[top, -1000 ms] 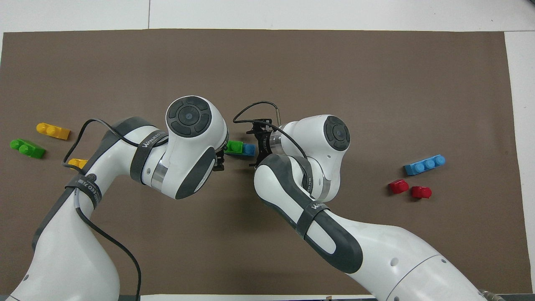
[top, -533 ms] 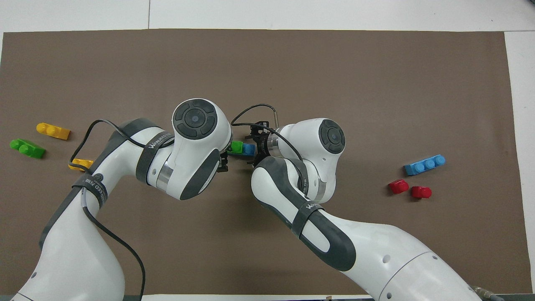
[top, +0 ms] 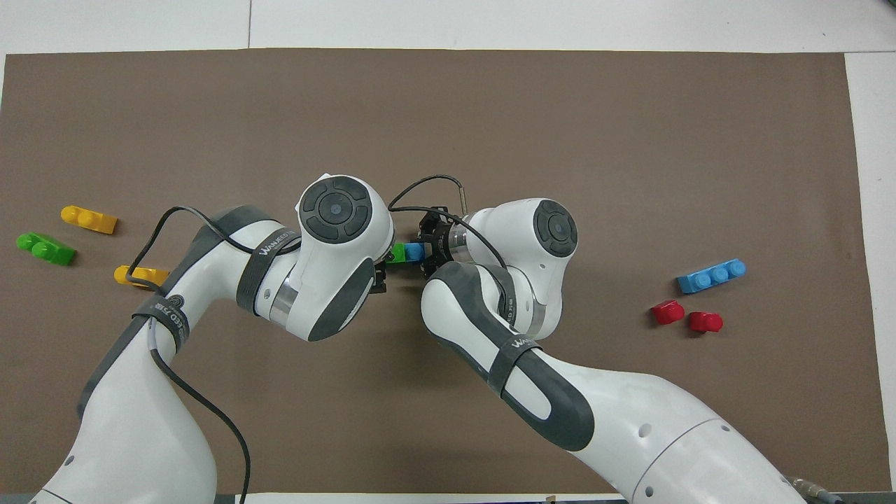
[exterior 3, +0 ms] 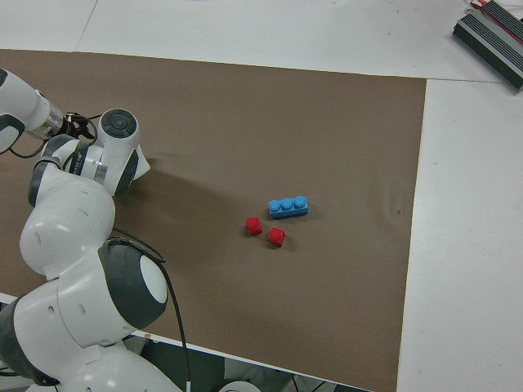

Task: Remove green block with left arm and hold with right

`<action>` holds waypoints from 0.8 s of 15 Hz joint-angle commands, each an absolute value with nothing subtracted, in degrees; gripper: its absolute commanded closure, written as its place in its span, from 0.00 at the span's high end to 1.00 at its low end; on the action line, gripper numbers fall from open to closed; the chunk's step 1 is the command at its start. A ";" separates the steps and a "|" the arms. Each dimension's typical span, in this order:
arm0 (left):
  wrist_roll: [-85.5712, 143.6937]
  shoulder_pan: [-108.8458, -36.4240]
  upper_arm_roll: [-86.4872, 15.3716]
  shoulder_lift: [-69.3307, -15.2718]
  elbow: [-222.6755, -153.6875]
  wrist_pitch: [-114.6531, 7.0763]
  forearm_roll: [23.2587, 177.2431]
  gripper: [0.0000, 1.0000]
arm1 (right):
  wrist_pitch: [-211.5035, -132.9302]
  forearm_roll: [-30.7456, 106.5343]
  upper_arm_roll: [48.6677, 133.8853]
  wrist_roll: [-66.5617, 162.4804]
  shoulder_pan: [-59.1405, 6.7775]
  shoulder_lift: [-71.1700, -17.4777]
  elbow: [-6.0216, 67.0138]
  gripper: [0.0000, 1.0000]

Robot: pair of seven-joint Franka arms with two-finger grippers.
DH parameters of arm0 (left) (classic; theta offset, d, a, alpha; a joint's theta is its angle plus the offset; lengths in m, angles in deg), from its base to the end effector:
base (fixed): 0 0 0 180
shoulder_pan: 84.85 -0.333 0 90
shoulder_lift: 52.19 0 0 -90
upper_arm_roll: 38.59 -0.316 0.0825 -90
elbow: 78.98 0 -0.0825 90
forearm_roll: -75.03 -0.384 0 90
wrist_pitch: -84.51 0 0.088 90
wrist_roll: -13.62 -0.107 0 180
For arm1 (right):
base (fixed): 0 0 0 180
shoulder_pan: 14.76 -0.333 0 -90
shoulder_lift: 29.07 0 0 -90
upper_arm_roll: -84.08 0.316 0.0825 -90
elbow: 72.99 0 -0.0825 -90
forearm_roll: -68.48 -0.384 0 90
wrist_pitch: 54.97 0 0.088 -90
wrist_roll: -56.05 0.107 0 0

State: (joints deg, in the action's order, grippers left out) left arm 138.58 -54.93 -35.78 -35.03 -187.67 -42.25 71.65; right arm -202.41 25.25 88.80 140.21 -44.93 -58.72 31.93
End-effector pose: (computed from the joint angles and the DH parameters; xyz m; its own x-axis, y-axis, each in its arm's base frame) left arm 0.5246 -0.3330 0.3472 -0.0066 0.9998 0.0182 0.9995 0.0060 0.0321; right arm 0.5553 0.3679 0.2687 0.1038 -0.8531 -0.5114 -0.9937 -0.0670 -0.0899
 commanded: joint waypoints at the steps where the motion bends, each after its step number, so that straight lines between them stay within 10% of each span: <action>1: 140.09 -53.83 -36.65 -35.49 -188.94 -43.73 70.46 0.98 | -203.42 23.92 88.91 138.31 -44.73 -59.30 31.60 0.00; 2: 140.01 -53.83 -36.74 -35.49 -188.93 -43.46 70.46 0.85 | -203.42 24.01 88.91 138.31 -44.73 -59.30 31.60 0.00; 4: 139.92 -53.83 -36.65 -35.57 -188.76 -42.94 68.36 0.12 | -203.42 24.01 88.91 138.31 -44.64 -59.30 31.60 0.00; 5: 139.74 -53.83 -36.56 -35.57 -188.58 -42.93 68.00 0.00 | -203.42 24.01 88.91 138.31 -44.64 -59.30 31.60 0.00; 12: 139.13 -56.11 -36.48 -39.61 -187.36 -40.22 68.26 0.00 | -203.68 24.01 88.91 138.22 -44.73 -59.22 31.86 0.00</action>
